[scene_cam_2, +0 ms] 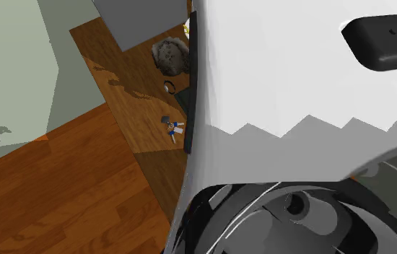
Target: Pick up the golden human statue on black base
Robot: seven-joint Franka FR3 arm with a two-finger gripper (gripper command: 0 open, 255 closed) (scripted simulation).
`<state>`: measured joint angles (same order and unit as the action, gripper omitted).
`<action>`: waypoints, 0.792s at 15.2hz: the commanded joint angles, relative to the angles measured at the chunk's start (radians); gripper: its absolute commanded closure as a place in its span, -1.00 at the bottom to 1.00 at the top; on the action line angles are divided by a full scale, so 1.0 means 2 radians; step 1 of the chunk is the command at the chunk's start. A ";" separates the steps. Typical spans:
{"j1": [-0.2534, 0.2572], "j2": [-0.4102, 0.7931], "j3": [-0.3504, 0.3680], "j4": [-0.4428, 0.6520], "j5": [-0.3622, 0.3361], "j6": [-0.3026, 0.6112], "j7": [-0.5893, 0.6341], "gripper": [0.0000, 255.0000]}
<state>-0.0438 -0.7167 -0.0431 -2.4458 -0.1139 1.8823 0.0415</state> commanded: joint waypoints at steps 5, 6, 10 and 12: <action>-0.021 0.058 -0.042 -0.026 -0.022 0.109 -0.026 -1.00; -0.024 0.071 -0.049 -0.027 -0.025 0.127 -0.031 -1.00; -0.033 0.127 -0.078 -0.025 -0.031 0.198 -0.050 -1.00; -0.036 0.159 -0.093 -0.019 -0.030 0.231 -0.061 -1.00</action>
<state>-0.1140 -0.4277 -0.2157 -2.4908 -0.1740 2.3131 -0.0718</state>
